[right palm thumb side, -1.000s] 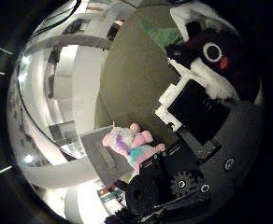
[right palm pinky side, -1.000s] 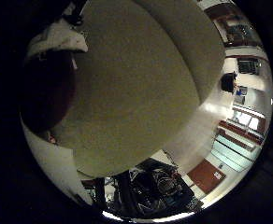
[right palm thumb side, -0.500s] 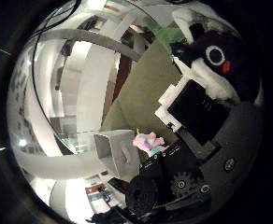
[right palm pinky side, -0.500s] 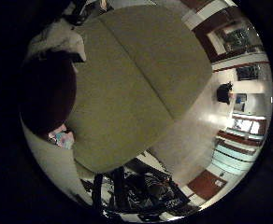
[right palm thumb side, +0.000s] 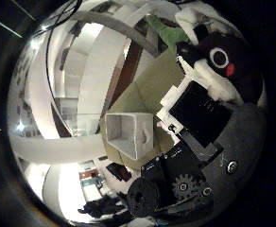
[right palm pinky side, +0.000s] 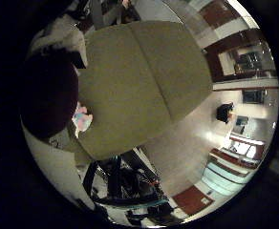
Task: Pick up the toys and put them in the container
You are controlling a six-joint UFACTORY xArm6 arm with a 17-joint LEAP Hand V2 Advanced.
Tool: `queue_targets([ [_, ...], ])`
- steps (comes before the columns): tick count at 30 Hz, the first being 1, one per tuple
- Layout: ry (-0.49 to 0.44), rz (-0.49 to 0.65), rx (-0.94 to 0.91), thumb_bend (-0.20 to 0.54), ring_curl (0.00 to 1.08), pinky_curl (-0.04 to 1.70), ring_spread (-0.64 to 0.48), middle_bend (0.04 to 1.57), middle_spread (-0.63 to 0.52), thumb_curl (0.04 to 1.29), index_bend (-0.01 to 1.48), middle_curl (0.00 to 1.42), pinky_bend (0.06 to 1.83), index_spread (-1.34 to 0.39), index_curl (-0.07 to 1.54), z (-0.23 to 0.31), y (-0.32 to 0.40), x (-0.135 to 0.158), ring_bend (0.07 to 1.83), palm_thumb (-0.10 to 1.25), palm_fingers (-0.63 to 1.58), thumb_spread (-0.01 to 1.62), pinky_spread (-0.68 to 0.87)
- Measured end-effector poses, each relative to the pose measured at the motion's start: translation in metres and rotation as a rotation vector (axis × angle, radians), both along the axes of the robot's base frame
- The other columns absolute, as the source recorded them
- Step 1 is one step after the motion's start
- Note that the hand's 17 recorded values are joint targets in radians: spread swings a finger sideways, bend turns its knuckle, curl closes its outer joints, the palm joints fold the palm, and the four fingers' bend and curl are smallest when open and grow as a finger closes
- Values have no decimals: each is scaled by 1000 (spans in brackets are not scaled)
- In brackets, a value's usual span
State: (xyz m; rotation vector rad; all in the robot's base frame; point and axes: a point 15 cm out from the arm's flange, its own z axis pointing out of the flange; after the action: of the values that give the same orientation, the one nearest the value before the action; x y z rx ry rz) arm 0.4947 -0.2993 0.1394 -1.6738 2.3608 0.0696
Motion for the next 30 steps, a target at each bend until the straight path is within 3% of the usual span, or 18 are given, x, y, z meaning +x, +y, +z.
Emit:
queue_targets([
  [14, -41, 281, -24, -15, 918, 922, -268, 1219, -201, 729, 979, 952, 1408, -301, 989, 66, 166, 2, 1286, 1091, 1067, 917, -185],
  [30, 4, 530, -31, -15, 938, 967, -274, 1212, -202, 732, 970, 956, 1377, -304, 996, 55, 330, -19, 1277, 1090, 1072, 917, -192],
])
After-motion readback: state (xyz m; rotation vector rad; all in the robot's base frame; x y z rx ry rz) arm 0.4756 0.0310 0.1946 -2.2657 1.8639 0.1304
